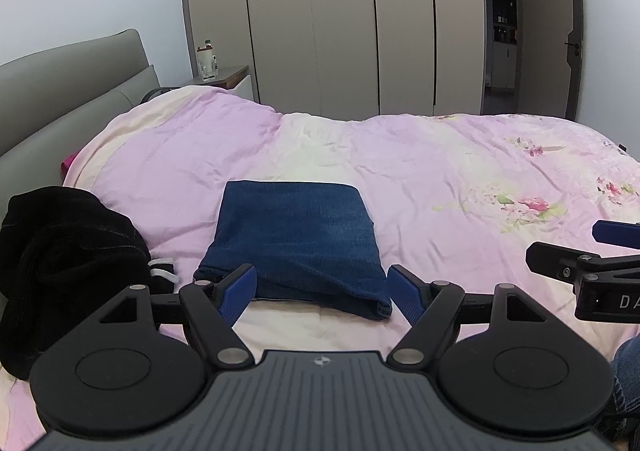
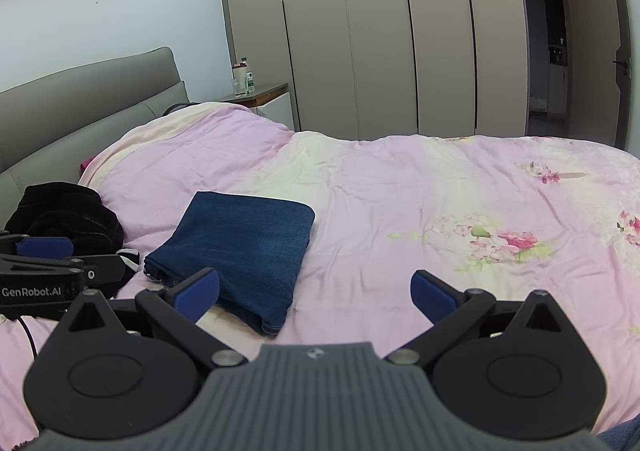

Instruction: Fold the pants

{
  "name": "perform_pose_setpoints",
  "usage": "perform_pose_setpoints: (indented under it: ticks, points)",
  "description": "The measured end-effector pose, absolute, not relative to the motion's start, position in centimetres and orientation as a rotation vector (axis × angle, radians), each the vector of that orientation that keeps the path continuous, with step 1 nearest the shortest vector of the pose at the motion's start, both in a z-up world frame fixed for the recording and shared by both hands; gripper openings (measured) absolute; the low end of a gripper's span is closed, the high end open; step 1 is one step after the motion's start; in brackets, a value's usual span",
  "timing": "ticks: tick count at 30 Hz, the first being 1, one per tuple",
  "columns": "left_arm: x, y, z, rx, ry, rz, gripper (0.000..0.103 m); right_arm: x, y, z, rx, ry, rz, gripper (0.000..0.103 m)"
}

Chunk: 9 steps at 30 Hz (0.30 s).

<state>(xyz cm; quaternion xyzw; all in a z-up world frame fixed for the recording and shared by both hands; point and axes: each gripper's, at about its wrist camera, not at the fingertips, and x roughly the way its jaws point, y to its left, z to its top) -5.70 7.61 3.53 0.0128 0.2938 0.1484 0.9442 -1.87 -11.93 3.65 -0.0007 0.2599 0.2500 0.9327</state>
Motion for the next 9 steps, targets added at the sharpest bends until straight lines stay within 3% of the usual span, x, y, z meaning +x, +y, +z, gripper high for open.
perform_pose_setpoints:
  ticks: [9]
  points:
    - [-5.94, 7.40, 3.50, 0.030, 0.588, 0.292, 0.087, -1.89, -11.97, 3.58, 0.003, 0.532, 0.505, 0.098]
